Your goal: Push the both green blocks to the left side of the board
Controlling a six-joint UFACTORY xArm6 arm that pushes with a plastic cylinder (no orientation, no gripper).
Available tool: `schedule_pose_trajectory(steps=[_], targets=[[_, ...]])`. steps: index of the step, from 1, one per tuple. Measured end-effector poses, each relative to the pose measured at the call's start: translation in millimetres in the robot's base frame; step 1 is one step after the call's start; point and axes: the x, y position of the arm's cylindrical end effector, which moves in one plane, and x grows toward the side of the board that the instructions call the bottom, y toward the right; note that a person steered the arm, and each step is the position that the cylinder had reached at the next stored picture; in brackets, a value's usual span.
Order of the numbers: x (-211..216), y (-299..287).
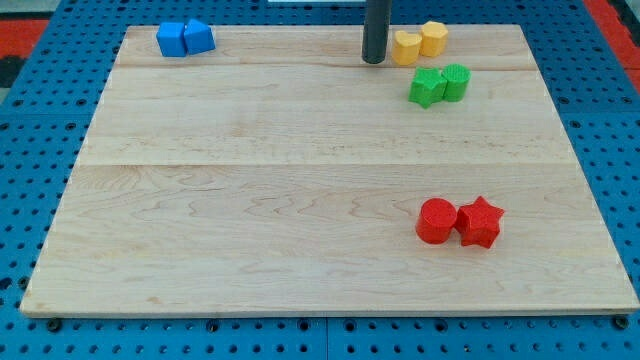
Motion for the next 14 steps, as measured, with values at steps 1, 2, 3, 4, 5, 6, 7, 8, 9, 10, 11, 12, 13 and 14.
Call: schedule_pose_trajectory(steps=[1,2,3,4,5,6,7,8,9,10,11,12,13,14], targets=[[2.1,0.0],[26.2,0.2],[40.9,31.9],[36.6,75.4],[23.0,88.5],[13.1,88.5],[11.1,88.5],[11.1,113.9],[25.4,168.4],[64.6,149.6],[85.7,107.4],[85.8,95.7],[85.8,88.6],[85.8,84.2]])
